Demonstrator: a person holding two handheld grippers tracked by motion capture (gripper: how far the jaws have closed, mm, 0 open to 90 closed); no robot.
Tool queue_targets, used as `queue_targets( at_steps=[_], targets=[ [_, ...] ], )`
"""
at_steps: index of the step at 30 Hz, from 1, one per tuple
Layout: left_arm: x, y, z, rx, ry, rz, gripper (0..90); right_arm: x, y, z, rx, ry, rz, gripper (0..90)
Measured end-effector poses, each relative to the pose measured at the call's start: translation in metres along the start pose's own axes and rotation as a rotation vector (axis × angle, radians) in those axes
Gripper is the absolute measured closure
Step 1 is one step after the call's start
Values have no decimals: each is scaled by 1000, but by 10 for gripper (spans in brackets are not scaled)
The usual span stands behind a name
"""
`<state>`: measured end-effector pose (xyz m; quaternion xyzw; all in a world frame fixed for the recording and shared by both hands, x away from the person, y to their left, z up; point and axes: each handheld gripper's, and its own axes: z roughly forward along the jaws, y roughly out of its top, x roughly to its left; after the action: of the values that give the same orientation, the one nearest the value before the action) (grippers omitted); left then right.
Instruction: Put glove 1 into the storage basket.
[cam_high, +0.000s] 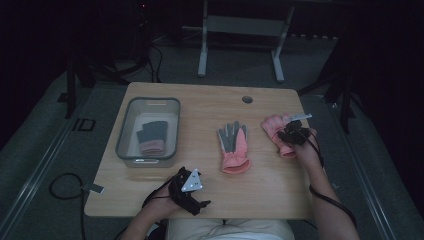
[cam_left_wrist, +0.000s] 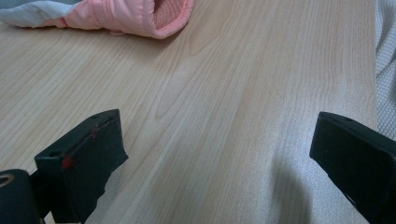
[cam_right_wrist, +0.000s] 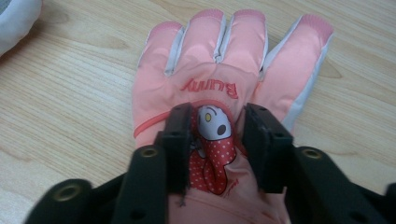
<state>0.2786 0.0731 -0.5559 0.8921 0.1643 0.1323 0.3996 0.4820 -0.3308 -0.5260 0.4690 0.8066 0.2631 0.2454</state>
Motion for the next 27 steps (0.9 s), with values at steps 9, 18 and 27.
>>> queue_targets(
  at_steps=[9,18,27],
  targets=[
    [0,0,0,-2,2,2,27,6,12,-22,-36,-29,104,842],
    [0,0,0,-1,1,4,30,24,21,-81,-168,-52,200,845],
    [0,0,0,8,7,1,37,41,9,-116,-212,-49,299,847]
  ],
)
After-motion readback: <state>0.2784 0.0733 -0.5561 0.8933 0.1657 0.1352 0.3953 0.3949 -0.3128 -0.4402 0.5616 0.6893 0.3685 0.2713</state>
